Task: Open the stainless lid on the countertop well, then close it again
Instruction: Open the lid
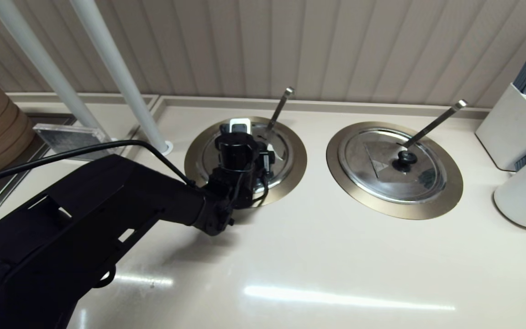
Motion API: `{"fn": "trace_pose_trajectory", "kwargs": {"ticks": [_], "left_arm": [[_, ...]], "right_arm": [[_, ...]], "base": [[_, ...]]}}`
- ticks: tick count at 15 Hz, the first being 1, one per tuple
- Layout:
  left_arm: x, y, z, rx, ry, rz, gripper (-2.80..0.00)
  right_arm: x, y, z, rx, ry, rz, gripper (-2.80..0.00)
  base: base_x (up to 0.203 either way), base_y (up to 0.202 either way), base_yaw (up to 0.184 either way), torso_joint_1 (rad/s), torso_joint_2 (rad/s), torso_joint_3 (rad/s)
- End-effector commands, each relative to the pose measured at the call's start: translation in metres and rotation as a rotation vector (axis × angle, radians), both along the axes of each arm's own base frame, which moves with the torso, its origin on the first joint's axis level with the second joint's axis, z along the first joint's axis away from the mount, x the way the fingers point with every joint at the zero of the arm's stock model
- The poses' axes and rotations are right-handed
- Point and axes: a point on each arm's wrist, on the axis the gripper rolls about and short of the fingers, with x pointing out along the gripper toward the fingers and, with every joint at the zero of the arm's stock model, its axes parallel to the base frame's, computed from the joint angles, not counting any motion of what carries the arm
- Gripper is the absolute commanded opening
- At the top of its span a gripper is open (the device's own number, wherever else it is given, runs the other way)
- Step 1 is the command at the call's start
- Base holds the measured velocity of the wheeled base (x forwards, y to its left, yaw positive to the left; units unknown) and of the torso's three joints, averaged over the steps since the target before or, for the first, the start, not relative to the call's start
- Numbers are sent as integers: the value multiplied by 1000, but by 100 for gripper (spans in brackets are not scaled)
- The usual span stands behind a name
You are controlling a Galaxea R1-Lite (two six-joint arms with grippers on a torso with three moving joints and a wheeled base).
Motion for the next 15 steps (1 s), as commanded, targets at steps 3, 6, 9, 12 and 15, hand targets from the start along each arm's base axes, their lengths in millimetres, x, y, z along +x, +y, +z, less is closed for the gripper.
{"fn": "trace_pose_trajectory", "kwargs": {"ticks": [3, 6, 9, 12, 15], "left_arm": [[2, -1, -1, -4, -7, -1, 0], [4, -3, -6, 1, -1, -1, 0], [6, -4, -13, 13, 10, -2, 0], [7, -3, -14, 14, 11, 1, 0], [10, 4, -11, 23, 6, 17, 0]], "right_arm": [[0, 0, -1, 0, 4, 0, -280], [0, 0, -1, 0, 4, 0, -280], [0, 0, -1, 0, 4, 0, -280], [0, 0, -1, 0, 4, 0, -280], [0, 0, -1, 0, 4, 0, -280]], "base": [[0, 0, 0, 0, 0, 0], [0, 0, 0, 0, 0, 0], [0, 0, 0, 0, 0, 0], [0, 0, 0, 0, 0, 0], [0, 0, 0, 0, 0, 0]]}}
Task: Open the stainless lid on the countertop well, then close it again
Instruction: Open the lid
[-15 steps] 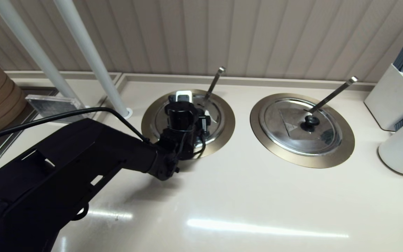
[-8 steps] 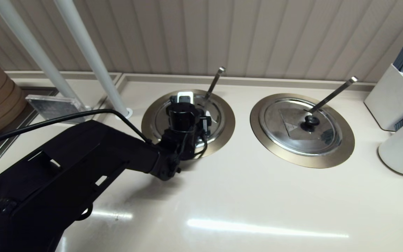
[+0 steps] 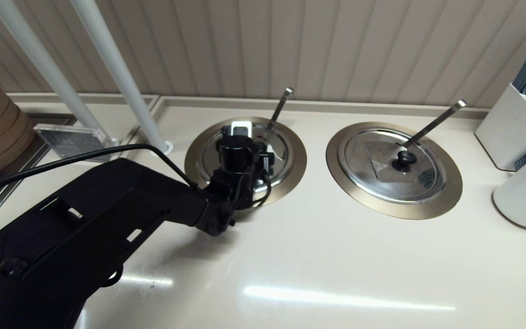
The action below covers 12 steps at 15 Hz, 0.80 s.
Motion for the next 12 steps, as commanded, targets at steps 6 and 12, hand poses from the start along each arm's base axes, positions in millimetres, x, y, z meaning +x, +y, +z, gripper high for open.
{"fn": "trace_pose_trajectory", "kwargs": {"ticks": [6, 12], "left_arm": [[4, 6, 2, 0, -6, 18, 0], [4, 11, 13, -18, -28, 27, 0]], "right_arm": [[0, 0, -1, 0, 4, 0, -280], [0, 0, -1, 0, 4, 0, -280]], "base": [[0, 0, 0, 0, 0, 0], [0, 0, 0, 0, 0, 0]]}}
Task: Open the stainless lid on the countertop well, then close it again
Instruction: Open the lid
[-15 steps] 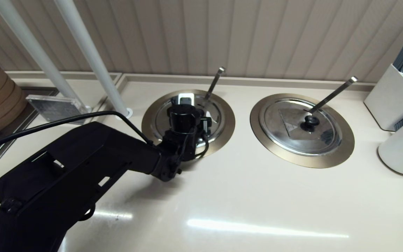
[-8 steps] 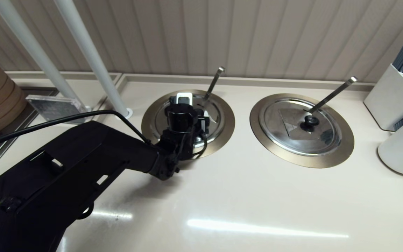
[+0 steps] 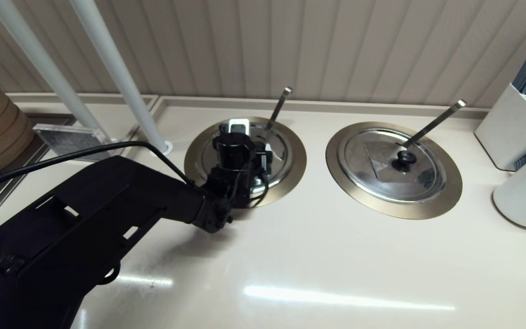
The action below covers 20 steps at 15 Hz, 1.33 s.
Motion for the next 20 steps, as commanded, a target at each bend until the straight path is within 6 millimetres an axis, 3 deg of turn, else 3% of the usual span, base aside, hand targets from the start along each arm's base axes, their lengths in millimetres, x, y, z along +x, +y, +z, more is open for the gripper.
{"fn": "trace_pose_trajectory", "kwargs": {"ticks": [1, 20], "left_arm": [[-2, 1, 8, -14, -19, 5, 0], [-4, 23, 41, -50, -79, 41, 0]], "right_arm": [[0, 0, -1, 0, 4, 0, -280], [0, 0, -1, 0, 4, 0, -280]], "base": [[0, 0, 0, 0, 0, 0], [0, 0, 0, 0, 0, 0]]}}
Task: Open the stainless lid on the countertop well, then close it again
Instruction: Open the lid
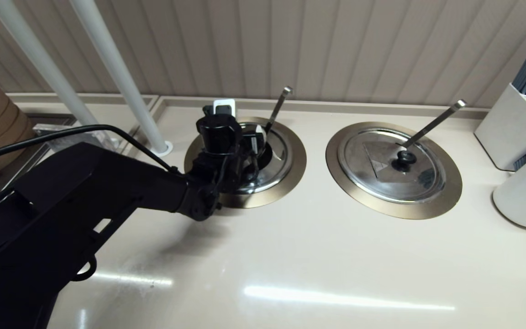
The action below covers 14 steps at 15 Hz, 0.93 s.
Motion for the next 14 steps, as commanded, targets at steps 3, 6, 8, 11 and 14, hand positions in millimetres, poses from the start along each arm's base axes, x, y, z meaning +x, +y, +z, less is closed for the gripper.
{"fn": "trace_pose_trajectory", "kwargs": {"ticks": [3, 6, 8, 11, 14], "left_arm": [[-1, 3, 4, -8, -9, 9, 0], [1, 15, 11, -14, -19, 32, 0], [3, 20, 12, -17, -21, 42, 0], [4, 27, 17, -22, -30, 58, 0], [5, 34, 22, -27, -41, 71, 0]], "right_arm": [[0, 0, -1, 0, 4, 0, -280], [0, 0, -1, 0, 4, 0, -280], [0, 0, -1, 0, 4, 0, -280], [0, 0, -1, 0, 4, 0, -280], [0, 0, -1, 0, 4, 0, -280]], "base": [[0, 0, 0, 0, 0, 0], [0, 0, 0, 0, 0, 0], [0, 0, 0, 0, 0, 0], [0, 0, 0, 0, 0, 0], [0, 0, 0, 0, 0, 0]]}}
